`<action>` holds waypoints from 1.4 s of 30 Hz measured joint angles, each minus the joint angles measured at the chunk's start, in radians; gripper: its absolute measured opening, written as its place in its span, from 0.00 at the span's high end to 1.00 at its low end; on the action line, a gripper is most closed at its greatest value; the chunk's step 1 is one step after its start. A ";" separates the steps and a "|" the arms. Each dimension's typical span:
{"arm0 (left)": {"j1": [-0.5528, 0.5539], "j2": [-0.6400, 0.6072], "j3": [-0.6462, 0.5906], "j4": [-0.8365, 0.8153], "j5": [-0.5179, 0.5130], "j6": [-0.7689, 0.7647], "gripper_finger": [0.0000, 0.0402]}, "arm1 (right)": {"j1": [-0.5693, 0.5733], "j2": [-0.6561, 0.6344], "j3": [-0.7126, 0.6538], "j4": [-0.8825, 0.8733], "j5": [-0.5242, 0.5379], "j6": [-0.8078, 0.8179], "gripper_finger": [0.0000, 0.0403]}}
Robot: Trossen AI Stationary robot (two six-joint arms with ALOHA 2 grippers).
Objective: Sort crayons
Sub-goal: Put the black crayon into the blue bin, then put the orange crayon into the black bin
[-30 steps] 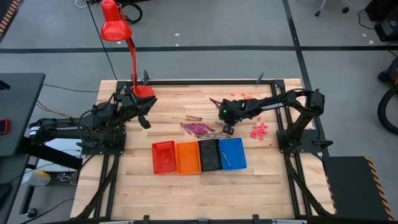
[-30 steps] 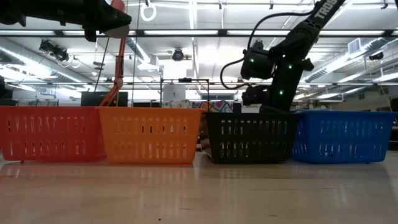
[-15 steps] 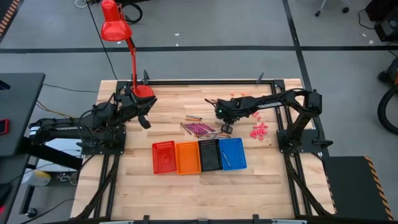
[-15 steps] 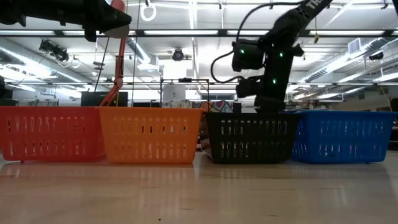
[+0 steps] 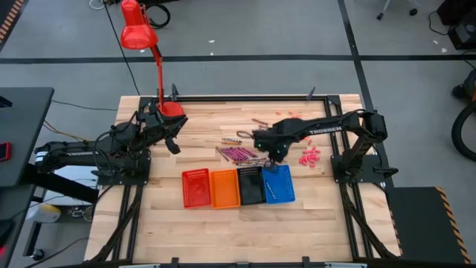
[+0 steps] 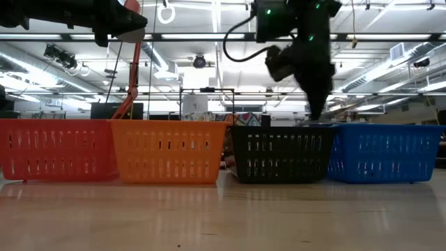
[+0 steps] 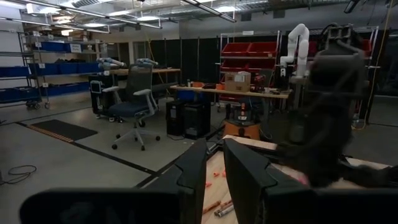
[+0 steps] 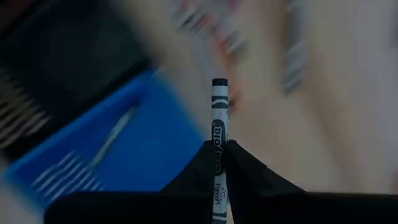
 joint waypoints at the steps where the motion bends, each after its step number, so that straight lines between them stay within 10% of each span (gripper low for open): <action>1: 0.000 0.000 0.000 0.000 0.000 0.000 0.83 | 0.020 0.000 0.001 -0.019 -0.038 0.025 0.93; 18: 0.000 0.000 0.000 0.000 0.000 0.000 0.83 | 0.188 0.000 -0.051 0.034 -0.058 0.218 0.79; 42: 0.000 0.000 0.000 -0.009 0.000 0.000 0.83 | -0.246 -0.002 -0.184 0.321 0.218 -0.328 0.74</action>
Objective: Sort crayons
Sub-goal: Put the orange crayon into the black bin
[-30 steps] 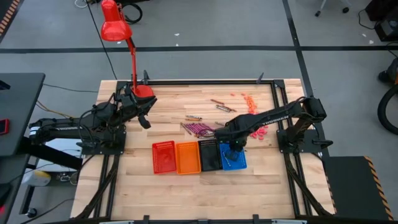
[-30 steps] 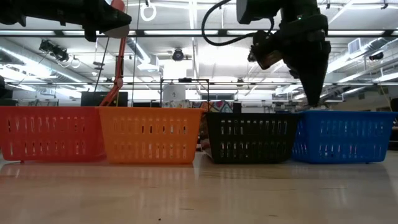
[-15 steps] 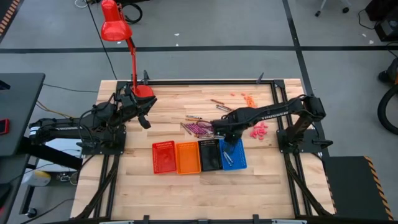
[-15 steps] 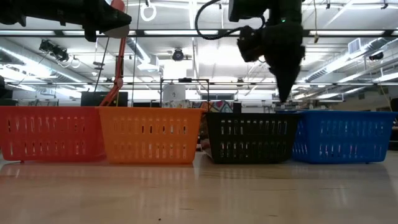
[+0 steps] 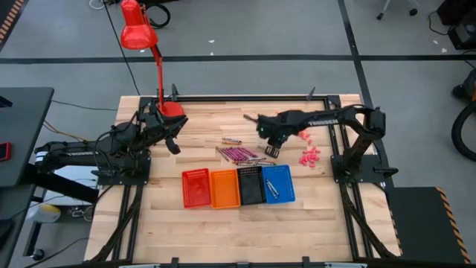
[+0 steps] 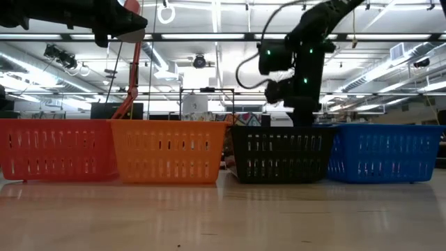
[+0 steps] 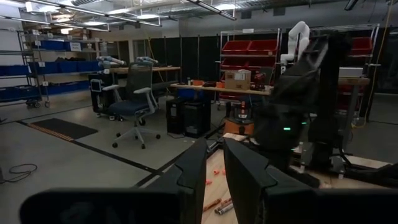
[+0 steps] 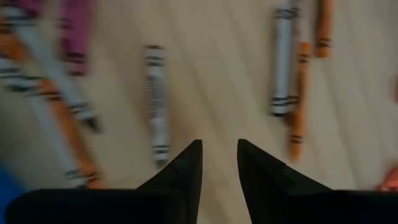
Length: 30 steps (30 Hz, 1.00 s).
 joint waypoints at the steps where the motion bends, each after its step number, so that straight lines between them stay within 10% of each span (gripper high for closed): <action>1: 0.000 0.000 0.000 0.000 0.000 0.000 0.83 | -0.023 0.000 -0.006 0.009 0.000 -0.017 0.74; 30: 0.000 0.000 0.000 0.001 0.000 0.001 0.83 | -0.284 0.001 -0.169 0.229 -0.098 -0.266 0.62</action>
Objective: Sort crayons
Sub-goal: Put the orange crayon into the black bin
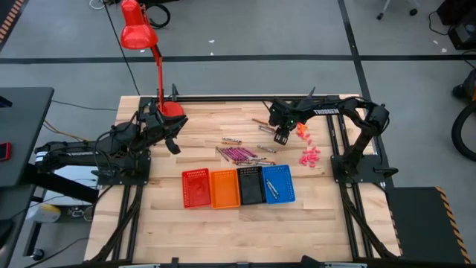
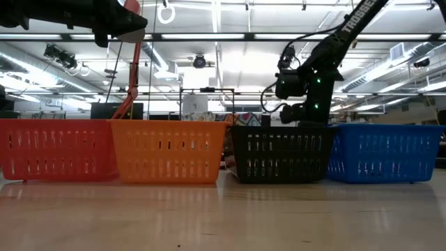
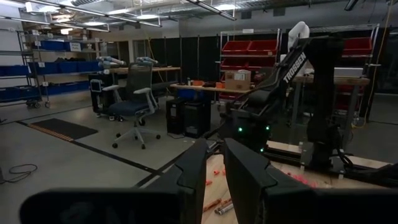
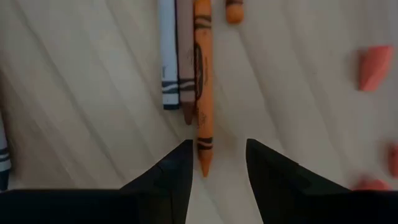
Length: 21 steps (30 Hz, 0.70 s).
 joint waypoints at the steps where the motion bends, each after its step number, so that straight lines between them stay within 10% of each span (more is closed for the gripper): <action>1: 0.000 0.000 0.000 0.000 0.000 0.000 0.83 | 0.000 0.000 -0.010 0.013 -0.008 0.000 0.62; 21: 0.000 0.000 0.000 0.001 0.000 0.000 0.83 | 0.004 -0.003 -0.047 0.079 -0.014 0.035 0.91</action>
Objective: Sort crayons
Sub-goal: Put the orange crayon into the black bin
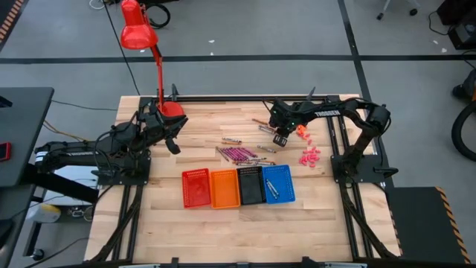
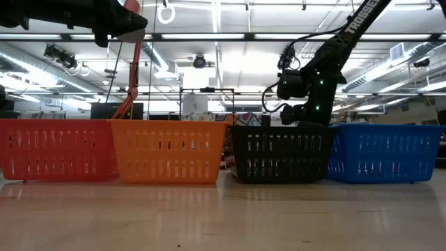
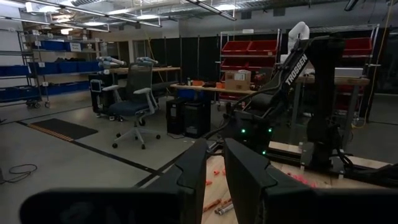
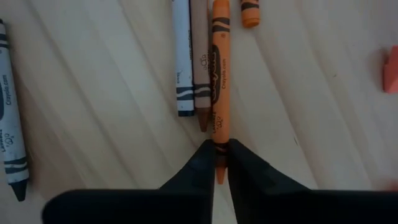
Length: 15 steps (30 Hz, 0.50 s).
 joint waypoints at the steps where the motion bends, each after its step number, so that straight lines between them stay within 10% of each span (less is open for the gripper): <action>1: 0.000 0.000 0.000 0.000 0.000 0.000 0.83 | 0.000 0.000 0.001 0.000 0.000 0.004 0.92; 15: 0.000 0.000 0.000 0.000 0.000 0.000 0.83 | 0.052 0.007 0.141 -0.163 0.079 0.078 0.92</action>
